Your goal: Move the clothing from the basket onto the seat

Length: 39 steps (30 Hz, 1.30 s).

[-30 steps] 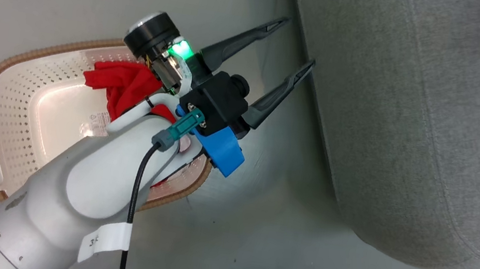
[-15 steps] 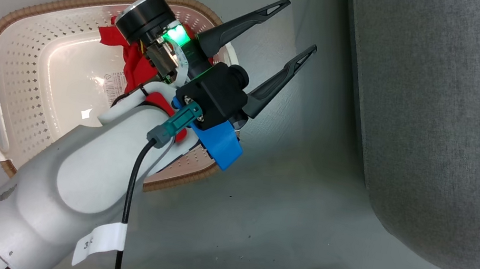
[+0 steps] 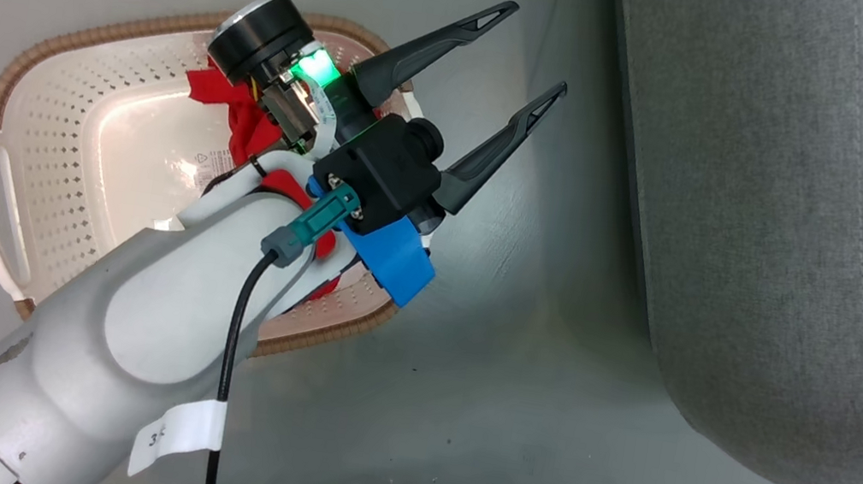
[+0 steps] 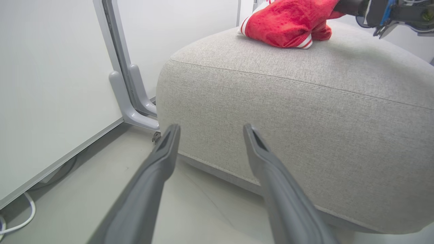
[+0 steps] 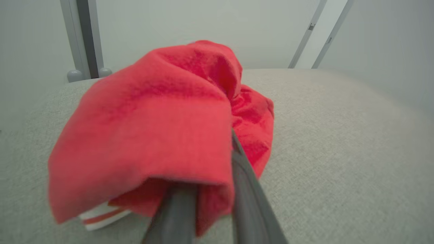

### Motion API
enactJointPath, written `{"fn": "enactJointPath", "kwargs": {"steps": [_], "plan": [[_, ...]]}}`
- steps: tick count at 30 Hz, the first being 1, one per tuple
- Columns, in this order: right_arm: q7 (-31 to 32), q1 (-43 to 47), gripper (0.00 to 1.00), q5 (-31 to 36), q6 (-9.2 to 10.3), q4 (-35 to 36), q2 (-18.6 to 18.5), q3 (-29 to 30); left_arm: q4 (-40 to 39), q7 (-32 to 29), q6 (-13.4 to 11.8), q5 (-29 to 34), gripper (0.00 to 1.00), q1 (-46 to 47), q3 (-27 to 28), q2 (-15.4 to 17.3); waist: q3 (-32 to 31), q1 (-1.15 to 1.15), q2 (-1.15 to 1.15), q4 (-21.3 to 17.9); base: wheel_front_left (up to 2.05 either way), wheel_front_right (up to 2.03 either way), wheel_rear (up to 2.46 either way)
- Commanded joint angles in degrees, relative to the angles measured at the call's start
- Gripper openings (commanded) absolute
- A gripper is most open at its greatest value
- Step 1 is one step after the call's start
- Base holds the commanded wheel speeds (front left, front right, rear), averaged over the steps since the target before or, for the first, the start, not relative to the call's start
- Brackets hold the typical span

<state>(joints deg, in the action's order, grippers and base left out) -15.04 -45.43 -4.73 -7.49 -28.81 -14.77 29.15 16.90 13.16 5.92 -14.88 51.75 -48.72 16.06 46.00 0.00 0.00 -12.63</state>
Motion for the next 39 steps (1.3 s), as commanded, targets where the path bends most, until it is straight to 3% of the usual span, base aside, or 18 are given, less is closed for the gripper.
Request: {"fn": "enactJointPath", "kwargs": {"steps": [1,12,17,28,39], "plan": [[-0.2,1.3,1.0,0.0,-0.01,0.1,0.3,0.1,0.2,0.2,-0.3,-0.2,1.0,-0.3,0.1,0.0,-0.7,0.0,0.0,-0.1,0.0,0.0,0.0],[-0.2,17.3,1.0,2.1,-0.01,9.5,4.1,-3.2,3.3,2.0,-1.5,-2.9,1.0,-5.6,1.6,-2.0,-12.3,0.0,0.0,-0.3,0.0,0.0,0.0],[-0.2,22.0,1.0,2.1,-0.01,14.1,4.1,-7.1,2.0,2.1,-2.8,-4.0,1.0,-10.3,5.6,-2.7,-18.6,0.0,0.0,0.6,0.0,0.0,0.0],[-0.2,26.6,1.0,0.9,-0.01,20.9,3.0,-20.0,-0.5,2.1,-4.6,-3.3,1.0,-22.5,19.5,-5.2,-29.7,0.0,0.0,6.3,0.0,0.0,0.0],[-0.2,30.3,1.0,1.4,-0.01,22.8,5.7,-28.9,-2.3,2.1,-3.3,0.5,1.0,-34.3,35.4,-8.8,-38.7,0.0,0.0,13.0,0.0,0.0,0.0]]}}
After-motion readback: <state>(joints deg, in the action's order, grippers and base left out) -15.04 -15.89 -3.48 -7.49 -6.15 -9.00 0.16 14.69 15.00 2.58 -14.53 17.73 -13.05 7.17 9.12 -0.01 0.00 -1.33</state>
